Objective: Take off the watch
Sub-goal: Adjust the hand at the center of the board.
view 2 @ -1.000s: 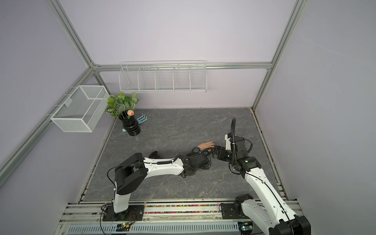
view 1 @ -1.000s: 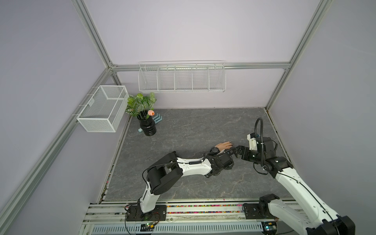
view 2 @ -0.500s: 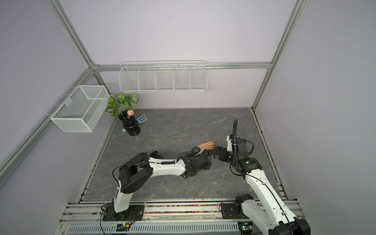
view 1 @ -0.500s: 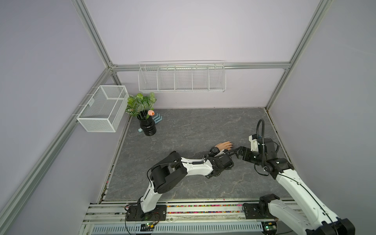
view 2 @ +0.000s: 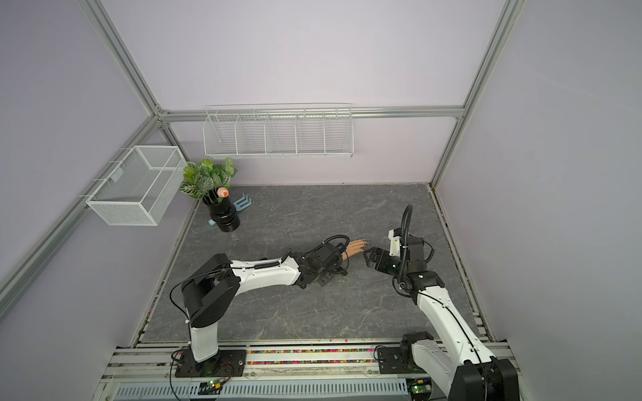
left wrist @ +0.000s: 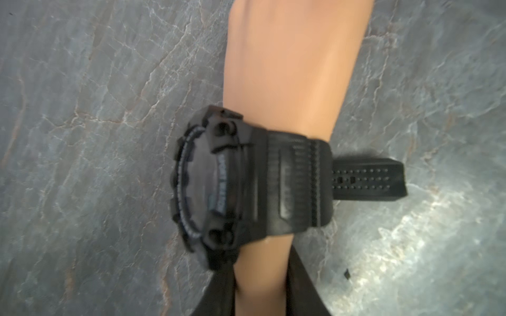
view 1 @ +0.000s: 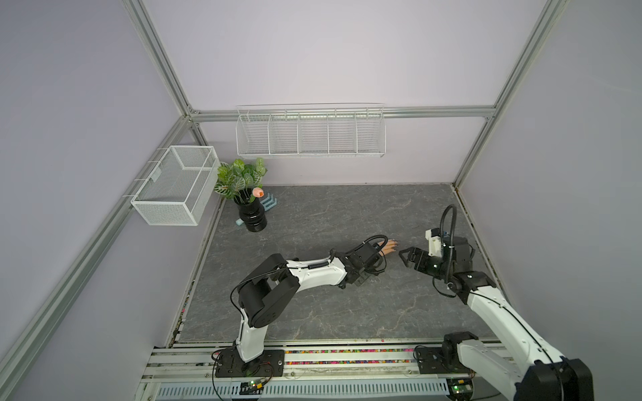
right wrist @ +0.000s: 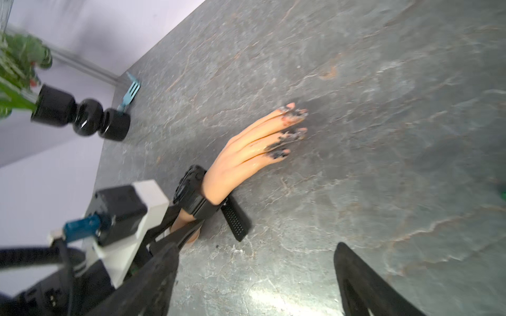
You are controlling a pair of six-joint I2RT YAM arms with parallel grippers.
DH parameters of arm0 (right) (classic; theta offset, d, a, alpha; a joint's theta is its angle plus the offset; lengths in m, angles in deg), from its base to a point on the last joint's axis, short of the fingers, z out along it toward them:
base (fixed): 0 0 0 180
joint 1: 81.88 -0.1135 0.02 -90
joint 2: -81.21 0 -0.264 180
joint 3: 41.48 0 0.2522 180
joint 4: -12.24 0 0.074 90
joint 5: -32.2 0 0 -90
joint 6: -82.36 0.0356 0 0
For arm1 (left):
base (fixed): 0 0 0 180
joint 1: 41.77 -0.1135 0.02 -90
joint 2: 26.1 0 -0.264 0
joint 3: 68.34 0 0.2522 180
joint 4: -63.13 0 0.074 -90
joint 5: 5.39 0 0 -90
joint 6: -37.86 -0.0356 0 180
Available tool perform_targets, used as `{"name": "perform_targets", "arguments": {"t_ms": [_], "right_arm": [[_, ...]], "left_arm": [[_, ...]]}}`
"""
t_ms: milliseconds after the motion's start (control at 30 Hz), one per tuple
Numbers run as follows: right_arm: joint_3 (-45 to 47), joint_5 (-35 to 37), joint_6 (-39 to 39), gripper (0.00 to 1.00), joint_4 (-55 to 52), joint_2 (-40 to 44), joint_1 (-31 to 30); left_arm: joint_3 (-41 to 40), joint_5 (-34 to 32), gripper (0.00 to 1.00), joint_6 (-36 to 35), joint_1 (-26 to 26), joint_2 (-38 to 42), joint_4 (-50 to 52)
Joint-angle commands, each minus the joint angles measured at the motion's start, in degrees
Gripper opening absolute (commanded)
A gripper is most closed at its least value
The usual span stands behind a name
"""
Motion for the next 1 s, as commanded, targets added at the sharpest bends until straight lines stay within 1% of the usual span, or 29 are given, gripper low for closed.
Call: {"name": "perform_targets", "arguments": {"t_ms": [0,100,167,233,300,367,433,500,600,667,700,767,833,900,967], "right_arm": [[3.2,7.8,-5.8,0.89,9.0,2.3,-6.6],[9.4,12.0,-6.7,0.89,19.8,4.9,-10.3],[14.0,15.6,-9.6,0.89,28.3,6.7,-13.9],[16.1,18.9,-12.7,0.9,32.3,6.4,-16.8],[15.5,18.5,-14.6,0.95,32.4,4.2,-17.8],[13.7,15.1,-15.4,0.99,31.9,1.2,-18.1],[12.3,12.2,-15.4,0.99,32.0,-2.2,-18.3],[11.1,11.4,-14.2,0.99,32.1,-5.5,-18.3],[8.0,9.4,-11.1,1.0,30.5,-10.8,-18.1],[4.1,6.3,-6.5,0.99,27.1,-15.2,-16.9],[3.0,4.2,-3.3,0.97,26.7,-17.1,-15.4],[1.6,-2.4,7.9,0.94,29.0,-22.5,-10.3],[0.4,-7.2,14.4,0.91,31.9,-27.9,-8.3],[-0.6,-10.1,17.5,0.88,34.6,-31.8,-8.7],[-0.3,-10.8,19.9,0.87,37.8,-34.0,-9.1]], "left_arm": [[-0.5,11.8,0.11,1.6,-1.9,-1.1,0.8],[-0.8,16.9,0.06,2.2,-4.1,-0.7,0.3],[-1.1,21.3,0.06,2.7,-5.8,-0.4,-0.1],[-1.4,25.4,0.05,2.8,-7.3,-0.1,-0.3],[-1.9,28.9,0.05,3.2,-8.9,0.0,-1.0],[-2.6,32.8,0.05,3.8,-10.5,0.2,-2.2],[-3.0,35.5,0.05,4.3,-11.7,0.0,-2.9],[-3.0,38.0,0.05,4.8,-12.8,-0.5,-3.2],[-2.7,42.7,0.04,6.5,-14.4,-1.4,-3.8],[-3.0,46.2,0.04,8.5,-15.8,-1.7,-5.5],[-3.4,48.0,0.04,9.5,-16.4,-1.8,-6.4],[-4.1,50.7,0.04,11.8,-17.6,-1.8,-8.5],[-4.5,52.4,0.04,13.5,-18.4,-2.1,-10.1],[-5.1,54.0,0.04,15.5,-19.1,-2.5,-11.9],[-6.3,55.7,0.04,19.5,-20.1,-3.0,-15.7]]}}
